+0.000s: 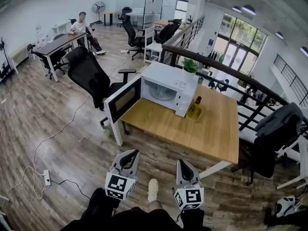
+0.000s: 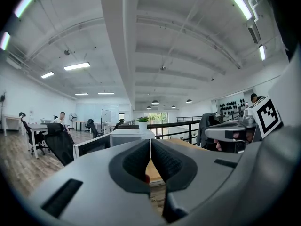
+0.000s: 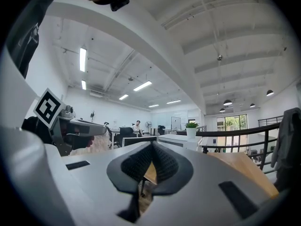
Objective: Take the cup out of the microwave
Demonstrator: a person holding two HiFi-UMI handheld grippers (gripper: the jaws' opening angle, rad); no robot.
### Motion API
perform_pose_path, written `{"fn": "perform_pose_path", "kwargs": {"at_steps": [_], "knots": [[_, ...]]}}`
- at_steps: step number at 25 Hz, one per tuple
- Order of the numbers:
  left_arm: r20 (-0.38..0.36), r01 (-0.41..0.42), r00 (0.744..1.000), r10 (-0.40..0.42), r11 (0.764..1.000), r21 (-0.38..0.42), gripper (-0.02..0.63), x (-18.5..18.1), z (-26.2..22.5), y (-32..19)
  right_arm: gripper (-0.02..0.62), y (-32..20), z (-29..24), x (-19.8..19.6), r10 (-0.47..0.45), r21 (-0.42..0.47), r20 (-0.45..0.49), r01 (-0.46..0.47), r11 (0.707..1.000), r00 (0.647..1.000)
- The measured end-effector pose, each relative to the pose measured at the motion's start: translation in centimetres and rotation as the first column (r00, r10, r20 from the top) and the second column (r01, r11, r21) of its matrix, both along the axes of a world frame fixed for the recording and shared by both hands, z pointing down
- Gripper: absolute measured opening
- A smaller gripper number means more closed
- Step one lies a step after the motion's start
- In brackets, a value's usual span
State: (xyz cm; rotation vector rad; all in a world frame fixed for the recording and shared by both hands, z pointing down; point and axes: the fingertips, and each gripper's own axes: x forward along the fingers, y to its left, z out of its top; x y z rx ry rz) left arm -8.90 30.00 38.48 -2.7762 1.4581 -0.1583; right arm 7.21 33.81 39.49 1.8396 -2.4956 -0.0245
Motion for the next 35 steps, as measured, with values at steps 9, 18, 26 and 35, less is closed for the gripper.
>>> {"fn": "perform_pose_path", "kwargs": {"at_steps": [9, 18, 26, 35], "knots": [[0.006, 0.032, 0.999, -0.032, 0.999, -0.013, 0.028, 1.6, 0.1, -11.1, 0.015, -12.0, 0.3, 1.6, -0.041, -0.014, 0.019, 0.041, 0.999, 0.999], [0.023, 0.065, 0.998, -0.064, 0.996, -0.055, 0.028, 3.3, 1.0, -20.9, 0.015, -22.6, 1.5, 3.1, -0.079, -0.061, 0.041, 0.082, 0.995, 0.996], [0.029, 0.088, 0.996, -0.087, 0.994, -0.068, 0.028, 4.6, 1.7, -27.5, 0.015, -29.6, 2.3, 4.2, -0.109, -0.084, 0.048, 0.113, 0.99, 0.993], [0.032, 0.124, 0.992, -0.122, 0.989, -0.076, 0.028, 5.7, 2.2, -31.9, 0.015, -35.1, 3.3, 4.6, -0.163, -0.094, 0.056, 0.168, 0.981, 0.985]]}}
